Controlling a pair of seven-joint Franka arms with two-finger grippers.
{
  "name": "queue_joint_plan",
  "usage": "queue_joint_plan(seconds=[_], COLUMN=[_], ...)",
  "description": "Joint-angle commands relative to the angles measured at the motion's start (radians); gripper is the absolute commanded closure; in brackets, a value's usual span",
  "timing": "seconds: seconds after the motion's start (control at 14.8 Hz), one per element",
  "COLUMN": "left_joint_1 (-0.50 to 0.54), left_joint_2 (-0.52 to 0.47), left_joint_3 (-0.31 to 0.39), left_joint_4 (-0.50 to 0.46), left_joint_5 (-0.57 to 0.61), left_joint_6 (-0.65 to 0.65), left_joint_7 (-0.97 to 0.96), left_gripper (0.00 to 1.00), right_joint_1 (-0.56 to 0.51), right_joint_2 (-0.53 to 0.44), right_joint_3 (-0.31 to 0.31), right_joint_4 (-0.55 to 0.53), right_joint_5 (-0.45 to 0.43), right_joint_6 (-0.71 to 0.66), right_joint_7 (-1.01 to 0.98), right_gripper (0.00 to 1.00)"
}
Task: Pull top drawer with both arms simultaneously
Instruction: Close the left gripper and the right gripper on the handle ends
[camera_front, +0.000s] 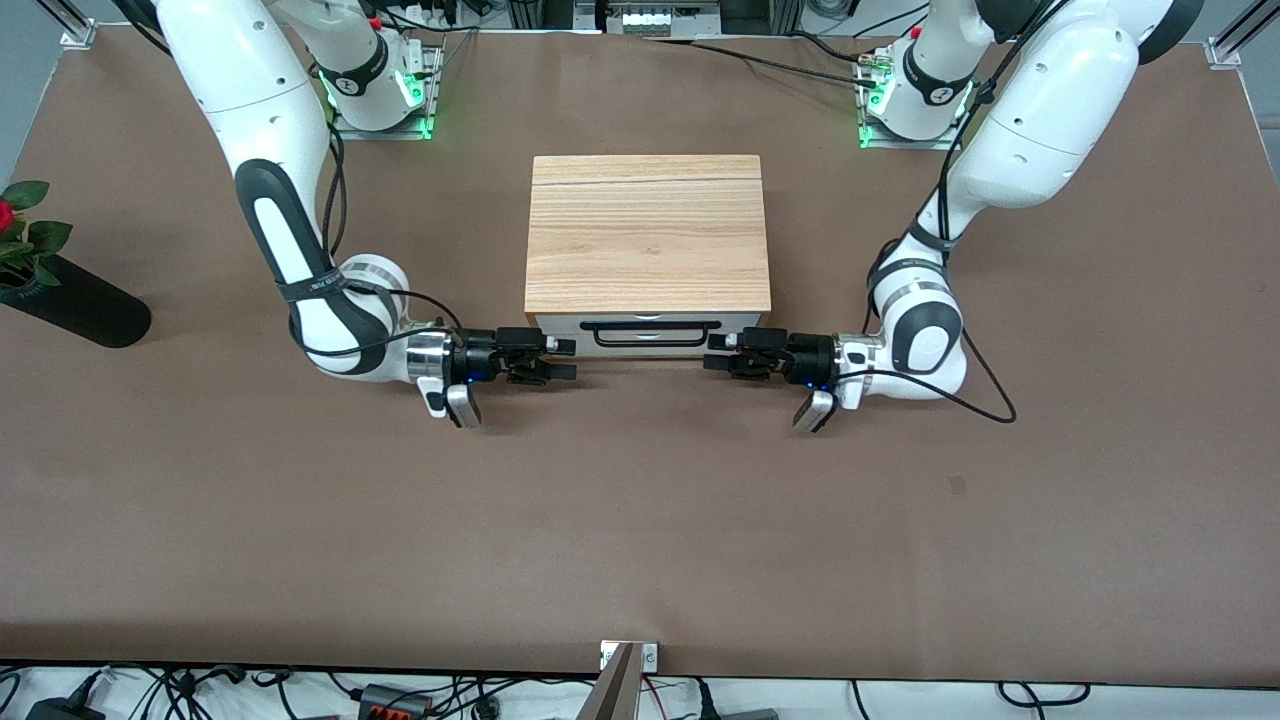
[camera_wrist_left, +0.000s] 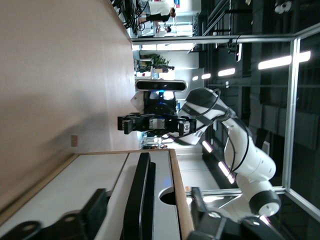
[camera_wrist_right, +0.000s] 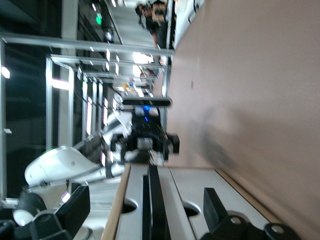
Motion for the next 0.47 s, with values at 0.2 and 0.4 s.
queue_joint_plan(seconds=[0.2, 0.4], left_joint_1=[0.02, 0.022], left_joint_2=[-0.006, -0.006], left_joint_3=[-0.047, -0.048], left_joint_4=[-0.063, -0.074], left_joint_5=[-0.065, -0.072], left_joint_6=[-0.014, -0.014], left_joint_7=[0.032, 0.032], left_gripper=[0.49, 0.61], right_joint_1=[0.045, 0.063], right_joint_2=[-0.007, -0.005], right_joint_3=[0.005, 0.005], right_joint_4=[-0.062, -0.068], right_joint_5=[0.136, 0.136], right_joint_6=[0.006, 0.015], right_joint_7=[-0.079, -0.079], right_gripper=[0.14, 0.28])
